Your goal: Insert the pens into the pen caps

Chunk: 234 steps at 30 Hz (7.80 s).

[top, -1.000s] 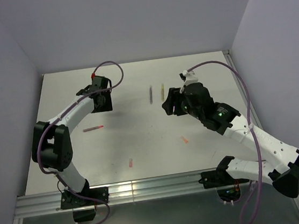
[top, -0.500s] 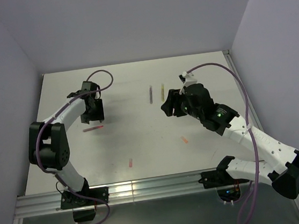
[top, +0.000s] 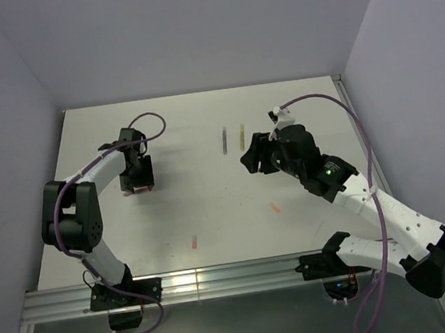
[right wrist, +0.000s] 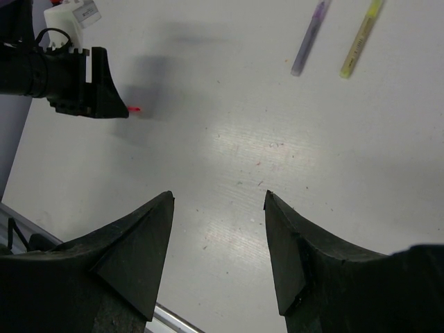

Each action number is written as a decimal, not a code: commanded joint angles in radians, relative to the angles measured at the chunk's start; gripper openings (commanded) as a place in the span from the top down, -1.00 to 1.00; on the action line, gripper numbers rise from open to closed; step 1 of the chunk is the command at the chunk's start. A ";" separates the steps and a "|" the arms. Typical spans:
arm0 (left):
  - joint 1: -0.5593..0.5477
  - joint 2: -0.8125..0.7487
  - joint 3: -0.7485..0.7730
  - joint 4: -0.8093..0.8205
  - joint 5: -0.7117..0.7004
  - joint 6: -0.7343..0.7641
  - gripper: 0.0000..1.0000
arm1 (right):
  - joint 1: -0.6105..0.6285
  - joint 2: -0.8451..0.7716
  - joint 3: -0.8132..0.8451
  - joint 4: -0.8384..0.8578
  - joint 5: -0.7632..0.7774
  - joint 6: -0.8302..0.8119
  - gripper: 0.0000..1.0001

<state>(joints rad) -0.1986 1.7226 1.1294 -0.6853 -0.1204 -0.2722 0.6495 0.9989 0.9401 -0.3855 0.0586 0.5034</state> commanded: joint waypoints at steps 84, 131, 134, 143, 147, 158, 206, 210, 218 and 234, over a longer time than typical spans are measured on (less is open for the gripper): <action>0.082 -0.294 -0.284 0.311 0.159 -0.357 0.05 | -0.008 -0.172 -0.159 0.097 -0.060 0.070 -0.23; -0.351 0.092 -0.261 0.242 -0.025 -0.387 0.99 | -0.008 -0.146 -0.179 0.105 -0.025 0.075 -0.23; -0.349 -0.010 -0.237 0.243 0.020 -0.364 0.99 | -0.008 -0.135 -0.178 0.120 -0.034 0.081 -0.23; -0.344 -0.391 -0.247 0.590 0.487 -0.324 0.99 | -0.010 -0.023 -0.106 0.252 -0.189 0.133 -0.22; -0.344 -0.469 -0.284 0.711 0.642 -0.346 0.99 | -0.010 0.026 -0.077 0.300 -0.218 0.175 -0.21; -0.344 -0.491 -0.304 0.811 0.732 -0.363 0.99 | 0.004 0.060 -0.064 0.401 -0.183 0.250 -0.17; -0.406 -0.541 -0.398 1.215 0.565 -0.749 0.99 | 0.124 0.127 -0.096 0.504 -0.227 0.293 -0.04; -0.417 -0.538 -0.399 1.216 0.561 -0.748 0.99 | 0.124 0.124 -0.092 0.504 -0.229 0.294 0.03; -0.429 -0.523 -0.407 1.248 0.559 -0.759 0.99 | 0.128 0.122 -0.095 0.504 -0.235 0.299 0.15; -0.453 -0.508 -0.425 1.264 0.558 -0.759 0.99 | 0.130 0.129 -0.086 0.497 -0.233 0.304 0.52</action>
<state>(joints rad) -0.6426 1.2087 0.7071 0.5175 0.4259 -1.0191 0.7700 1.1229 0.8005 0.0677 -0.1822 0.8055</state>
